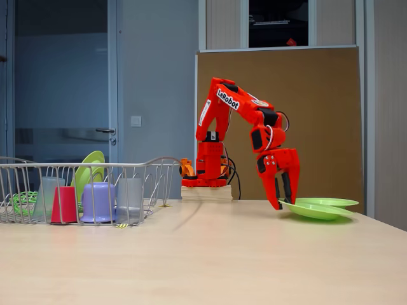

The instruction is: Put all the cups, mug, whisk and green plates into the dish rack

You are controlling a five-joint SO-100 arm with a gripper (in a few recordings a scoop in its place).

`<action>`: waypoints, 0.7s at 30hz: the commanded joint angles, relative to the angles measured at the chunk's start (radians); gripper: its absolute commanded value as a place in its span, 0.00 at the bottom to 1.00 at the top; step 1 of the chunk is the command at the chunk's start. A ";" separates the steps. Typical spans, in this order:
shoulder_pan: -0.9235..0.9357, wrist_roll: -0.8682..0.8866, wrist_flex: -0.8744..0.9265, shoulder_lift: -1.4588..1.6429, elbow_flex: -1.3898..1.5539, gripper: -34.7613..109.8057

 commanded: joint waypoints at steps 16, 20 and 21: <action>0.037 -0.249 0.453 0.063 -0.244 0.24; 0.046 -0.296 0.509 0.072 -0.287 0.24; 0.051 -0.310 0.528 0.072 -0.302 0.24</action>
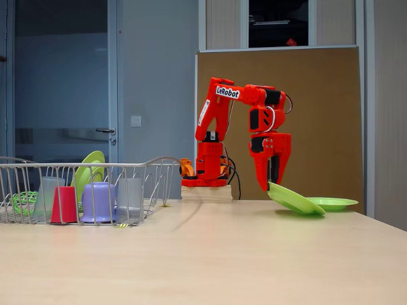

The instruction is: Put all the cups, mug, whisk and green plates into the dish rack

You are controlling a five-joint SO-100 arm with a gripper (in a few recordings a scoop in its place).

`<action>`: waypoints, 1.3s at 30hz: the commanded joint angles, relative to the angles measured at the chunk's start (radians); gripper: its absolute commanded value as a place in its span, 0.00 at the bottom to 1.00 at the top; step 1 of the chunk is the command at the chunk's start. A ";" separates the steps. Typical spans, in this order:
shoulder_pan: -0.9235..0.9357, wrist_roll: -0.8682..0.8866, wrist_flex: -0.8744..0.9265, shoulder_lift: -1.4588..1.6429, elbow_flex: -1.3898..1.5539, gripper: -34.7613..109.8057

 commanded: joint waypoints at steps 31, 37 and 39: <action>0.206 -0.503 0.491 -0.009 -0.650 0.24; 0.227 -0.549 0.491 0.000 -0.689 0.24; 0.236 -0.571 0.491 0.000 -0.713 0.24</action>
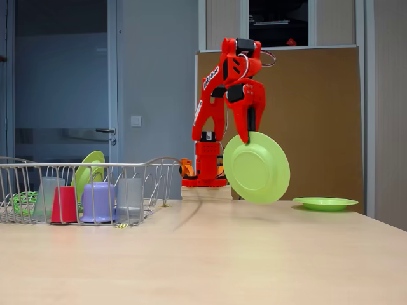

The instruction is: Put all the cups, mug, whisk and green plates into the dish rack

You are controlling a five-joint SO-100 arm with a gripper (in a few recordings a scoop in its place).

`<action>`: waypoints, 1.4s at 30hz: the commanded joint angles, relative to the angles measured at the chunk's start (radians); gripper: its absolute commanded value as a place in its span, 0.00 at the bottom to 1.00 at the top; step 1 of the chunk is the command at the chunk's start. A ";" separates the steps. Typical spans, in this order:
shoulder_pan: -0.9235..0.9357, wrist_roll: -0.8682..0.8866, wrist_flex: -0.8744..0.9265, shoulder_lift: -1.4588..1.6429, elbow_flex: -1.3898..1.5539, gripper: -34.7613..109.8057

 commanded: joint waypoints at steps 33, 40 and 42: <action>0.661 -0.624 -0.018 0.588 0.052 0.24; 0.910 -0.650 -0.216 0.781 0.480 0.24; 0.968 -0.666 -0.295 0.818 0.592 0.24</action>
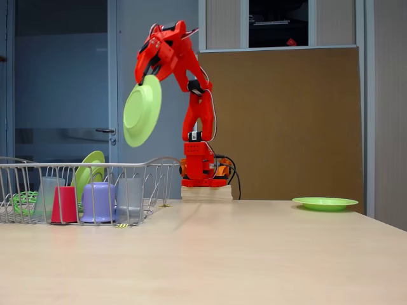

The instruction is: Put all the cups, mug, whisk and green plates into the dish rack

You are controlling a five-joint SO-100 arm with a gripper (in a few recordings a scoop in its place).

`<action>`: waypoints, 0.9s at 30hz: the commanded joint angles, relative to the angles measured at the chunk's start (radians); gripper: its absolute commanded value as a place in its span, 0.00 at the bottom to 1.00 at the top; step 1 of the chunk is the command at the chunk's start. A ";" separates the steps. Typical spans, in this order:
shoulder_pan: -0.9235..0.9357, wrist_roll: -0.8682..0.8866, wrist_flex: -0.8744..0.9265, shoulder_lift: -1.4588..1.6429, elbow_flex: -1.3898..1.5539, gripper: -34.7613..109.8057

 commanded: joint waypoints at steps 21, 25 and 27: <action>0.273 -0.106 -0.388 0.100 0.486 0.24; 0.275 -0.103 -0.417 0.120 0.540 0.24; 0.273 -0.098 -0.430 0.126 0.563 0.24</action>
